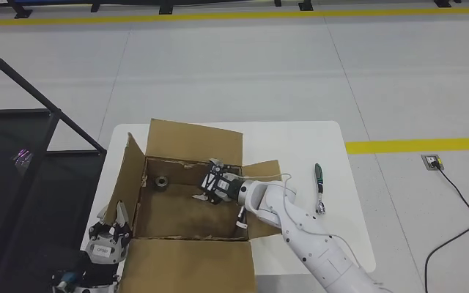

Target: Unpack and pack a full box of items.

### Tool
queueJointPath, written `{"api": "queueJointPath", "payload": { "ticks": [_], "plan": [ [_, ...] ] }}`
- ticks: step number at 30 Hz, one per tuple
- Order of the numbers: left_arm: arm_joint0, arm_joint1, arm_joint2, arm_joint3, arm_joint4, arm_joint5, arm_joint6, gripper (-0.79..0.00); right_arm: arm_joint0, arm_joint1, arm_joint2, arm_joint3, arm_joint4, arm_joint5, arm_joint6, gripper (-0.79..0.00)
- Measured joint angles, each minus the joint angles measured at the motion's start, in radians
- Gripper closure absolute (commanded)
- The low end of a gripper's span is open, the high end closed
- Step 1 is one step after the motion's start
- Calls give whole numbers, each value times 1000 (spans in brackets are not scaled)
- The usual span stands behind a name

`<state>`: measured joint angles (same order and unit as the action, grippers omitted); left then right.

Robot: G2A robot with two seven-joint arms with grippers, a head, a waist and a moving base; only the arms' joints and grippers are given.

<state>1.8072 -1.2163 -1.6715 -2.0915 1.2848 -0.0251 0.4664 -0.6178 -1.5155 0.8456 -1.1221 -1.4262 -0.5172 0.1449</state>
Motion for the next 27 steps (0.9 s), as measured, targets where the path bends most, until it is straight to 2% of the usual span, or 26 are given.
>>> {"api": "queueJointPath", "payload": {
  "ticks": [11, 15, 22, 27],
  "plan": [
    [29, -5, -11, -36, -8, -43, 19, 0, 0, -2, 7, 1, -1, -6, 7, -785],
    [38, -8, -16, -38, 1, -16, 12, 0, 0, -4, 7, 1, -2, -7, 5, -785],
    [10, -11, -16, -4, -24, -22, -22, 0, -3, -5, 10, -3, -9, -4, 3, -785],
    [-65, -13, -10, 94, -50, -18, -90, 0, -12, -4, 15, -13, -16, 1, 2, -785]
  ]
}}
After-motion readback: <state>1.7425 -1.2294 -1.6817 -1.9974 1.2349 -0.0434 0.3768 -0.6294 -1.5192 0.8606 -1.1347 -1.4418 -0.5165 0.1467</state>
